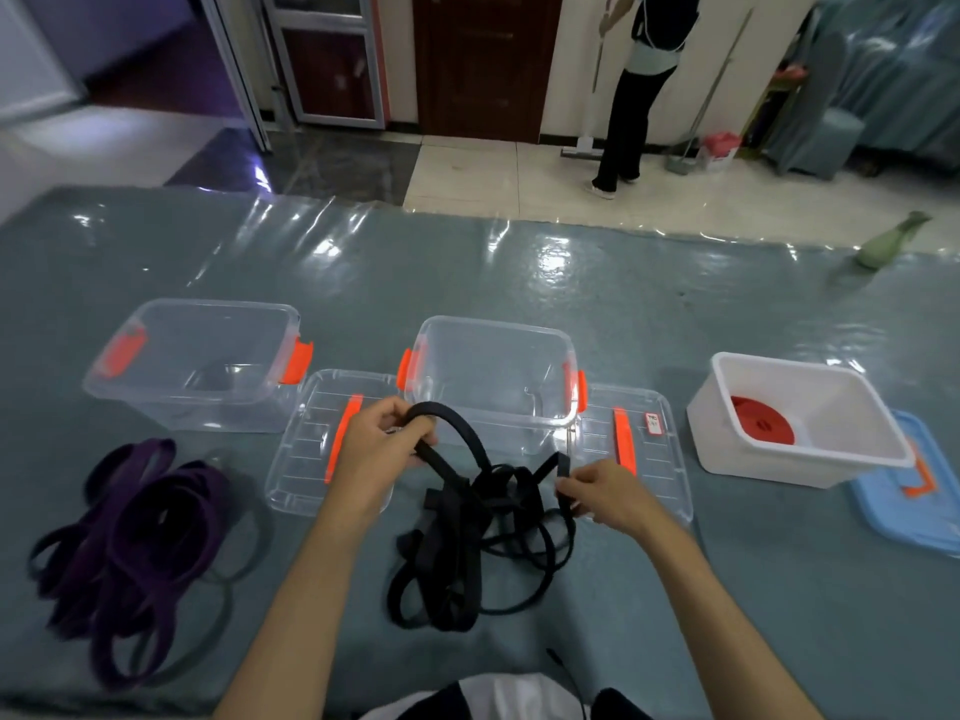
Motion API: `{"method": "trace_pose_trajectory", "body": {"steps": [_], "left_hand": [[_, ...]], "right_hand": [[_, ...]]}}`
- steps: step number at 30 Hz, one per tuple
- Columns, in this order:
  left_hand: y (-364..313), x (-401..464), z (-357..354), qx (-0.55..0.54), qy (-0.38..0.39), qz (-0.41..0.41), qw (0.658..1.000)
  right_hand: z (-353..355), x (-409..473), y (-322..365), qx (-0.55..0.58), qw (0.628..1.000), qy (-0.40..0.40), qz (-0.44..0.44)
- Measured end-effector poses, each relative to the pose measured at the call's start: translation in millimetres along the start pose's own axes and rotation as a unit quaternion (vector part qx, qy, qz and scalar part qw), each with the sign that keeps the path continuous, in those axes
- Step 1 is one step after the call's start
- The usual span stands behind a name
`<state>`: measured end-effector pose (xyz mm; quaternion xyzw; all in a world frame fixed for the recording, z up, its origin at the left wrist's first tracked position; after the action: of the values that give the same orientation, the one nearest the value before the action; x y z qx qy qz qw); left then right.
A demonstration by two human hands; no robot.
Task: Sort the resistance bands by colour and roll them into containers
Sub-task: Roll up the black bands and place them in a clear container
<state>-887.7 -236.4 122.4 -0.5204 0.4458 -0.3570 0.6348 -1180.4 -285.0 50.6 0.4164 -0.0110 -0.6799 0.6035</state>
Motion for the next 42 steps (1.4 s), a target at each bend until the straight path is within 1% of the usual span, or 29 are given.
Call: {"method": "trace_pose_trajectory", "body": {"steps": [3,4,5,6,8,9,11,13,15,16,18,20,22,23,25,27,29,31,33,36,39,42], "left_hand": [[-12.2,2.9,-2.7,-0.030,0.018,0.014,0.999],[-15.3,5.0,-3.6,-0.029,0.019,0.013,0.999],[-16.6,8.1,-4.1,-0.024,0.017,0.012,1.000],[-17.8,10.8,-4.8,-0.016,0.015,0.013,1.000],[-22.3,15.2,-8.3,-0.005,0.018,0.012,1.000],[-25.5,16.7,-10.4,-0.005,0.020,0.013,1.000],[-32.5,18.9,-15.0,-0.010,0.027,0.010,1.000],[-41.4,19.6,-21.2,-0.016,0.044,0.000,0.999],[-49.1,17.9,-29.2,-0.030,0.070,-0.014,0.997],[-53.3,15.9,-33.0,-0.044,0.087,-0.020,0.995],[-61.6,12.5,-38.7,-0.090,0.129,-0.034,0.987],[-71.6,9.2,-40.6,-0.118,0.159,-0.060,0.978],[-82.7,8.1,-37.7,-0.080,0.156,-0.117,0.978],[-87.2,7.6,-36.7,-0.054,0.147,-0.148,0.976],[-92.9,5.0,-38.8,-0.023,0.134,-0.189,0.972],[-95.7,1.2,-44.0,-0.021,0.121,-0.206,0.971],[-97.8,-3.9,-48.5,-0.026,0.106,-0.216,0.970],[-100.4,-10.0,-51.1,-0.016,0.096,-0.222,0.970],[-100.8,-13.7,-52.5,-0.002,0.092,-0.217,0.972],[-99.3,-15.2,-55.4,0.039,0.101,-0.220,0.970],[-97.8,-19.6,-57.3,0.051,0.124,-0.213,0.968],[-98.9,-27.0,-53.2,0.055,0.132,-0.216,0.966]], "right_hand": [[-6.9,10.1,-7.0,-0.171,0.984,0.016,-0.049],[-5.8,10.9,-2.8,-0.211,0.976,0.010,-0.049],[-3.5,11.6,4.7,-0.225,0.974,-0.003,-0.029],[1.2,10.3,16.0,-0.205,0.978,-0.020,0.001],[11.6,1.1,46.5,-0.089,0.991,-0.044,0.095],[16.1,-5.7,63.5,-0.025,0.988,-0.043,0.148],[20.6,-22.4,97.8,0.063,0.972,-0.002,0.228],[19.9,-37.2,126.7,0.103,0.955,0.050,0.274],[20.6,-44.6,146.1,0.127,0.942,0.057,0.305],[22.8,-47.0,153.9,0.138,0.937,0.045,0.318],[30.9,-48.5,164.2,0.165,0.926,-0.003,0.339],[39.3,-45.2,164.7,0.227,0.917,-0.030,0.327],[48.3,-42.3,163.7,0.300,0.902,-0.031,0.309],[52.9,-43.1,164.8,0.312,0.897,-0.031,0.311],[60.0,-48.3,170.9,0.300,0.893,-0.024,0.334],[64.1,-55.6,178.5,0.259,0.895,-0.018,0.363],[67.6,-59.7,182.1,0.181,0.904,-0.047,0.384],[73.3,-64.1,180.5,0.133,0.910,-0.082,0.385],[80.3,-70.9,175.9,0.139,0.905,-0.103,0.388],[90.5,-84.6,166.6,0.188,0.883,-0.145,0.405],[100.5,-91.4,154.4,0.169,0.871,-0.238,0.395],[108.3,-95.3,141.1,0.092,0.860,-0.342,0.367]]}}
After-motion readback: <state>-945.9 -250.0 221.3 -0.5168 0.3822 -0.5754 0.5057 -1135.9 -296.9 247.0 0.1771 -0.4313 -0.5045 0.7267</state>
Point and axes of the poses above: each hand's wrist, its own x-axis towards the middle knuckle, its own z-axis out of the back of the hand, y = z × x, the point moved 6 cm from there along x, towards the middle knuckle, and after that the axes turned 4 degrees about -z, right-handed, at the moved point
